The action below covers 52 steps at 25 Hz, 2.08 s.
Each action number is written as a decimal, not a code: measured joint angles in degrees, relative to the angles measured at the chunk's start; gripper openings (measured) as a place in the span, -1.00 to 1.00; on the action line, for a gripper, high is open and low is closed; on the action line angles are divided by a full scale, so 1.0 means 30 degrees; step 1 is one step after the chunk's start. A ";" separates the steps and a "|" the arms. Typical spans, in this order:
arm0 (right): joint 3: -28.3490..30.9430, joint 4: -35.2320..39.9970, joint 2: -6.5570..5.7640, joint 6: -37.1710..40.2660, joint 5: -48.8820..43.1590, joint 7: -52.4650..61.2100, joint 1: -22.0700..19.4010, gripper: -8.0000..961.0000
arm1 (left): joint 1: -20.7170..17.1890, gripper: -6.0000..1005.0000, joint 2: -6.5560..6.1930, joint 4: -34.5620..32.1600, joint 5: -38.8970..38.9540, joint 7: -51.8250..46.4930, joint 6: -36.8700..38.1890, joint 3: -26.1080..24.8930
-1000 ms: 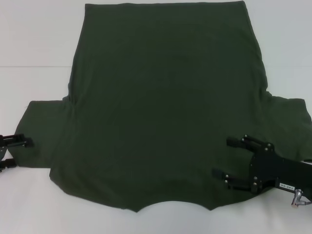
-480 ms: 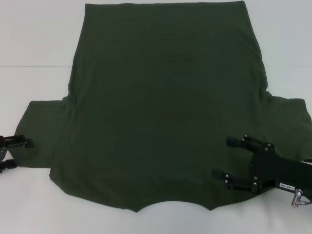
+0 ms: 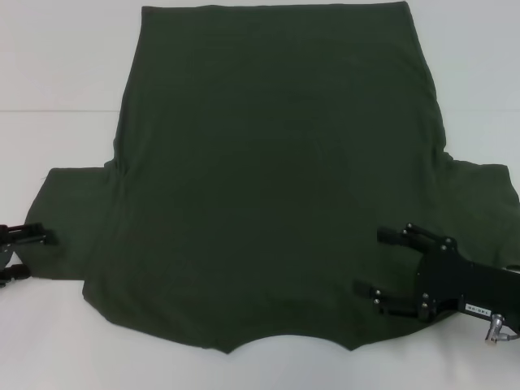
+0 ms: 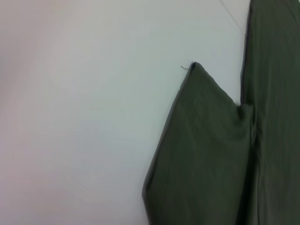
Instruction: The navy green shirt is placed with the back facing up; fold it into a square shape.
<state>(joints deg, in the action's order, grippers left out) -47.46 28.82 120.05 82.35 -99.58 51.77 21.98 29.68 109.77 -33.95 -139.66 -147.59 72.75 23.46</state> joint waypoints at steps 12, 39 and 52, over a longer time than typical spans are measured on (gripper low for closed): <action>-0.0001 0.0000 0.0000 -0.0001 0.0018 0.0000 0.0030 0.97 | 0.0275 0.65 0.0084 0.0195 0.0002 0.0006 -0.0325 0.0459; -0.0001 0.0000 0.0001 -0.0022 -0.0029 -0.0001 0.0114 0.96 | 0.0868 0.60 0.0235 0.0386 0.0042 0.0344 -0.0907 0.1175; -0.0001 0.0000 0.0000 0.0106 0.0004 0.0021 0.0144 0.96 | 0.0857 -0.14 0.0241 0.0359 0.0009 0.0352 -0.1226 0.2167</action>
<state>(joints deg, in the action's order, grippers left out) -47.46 28.83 120.05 82.67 -99.56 51.83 22.41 32.25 110.49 -32.87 -139.63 -146.54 69.08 29.96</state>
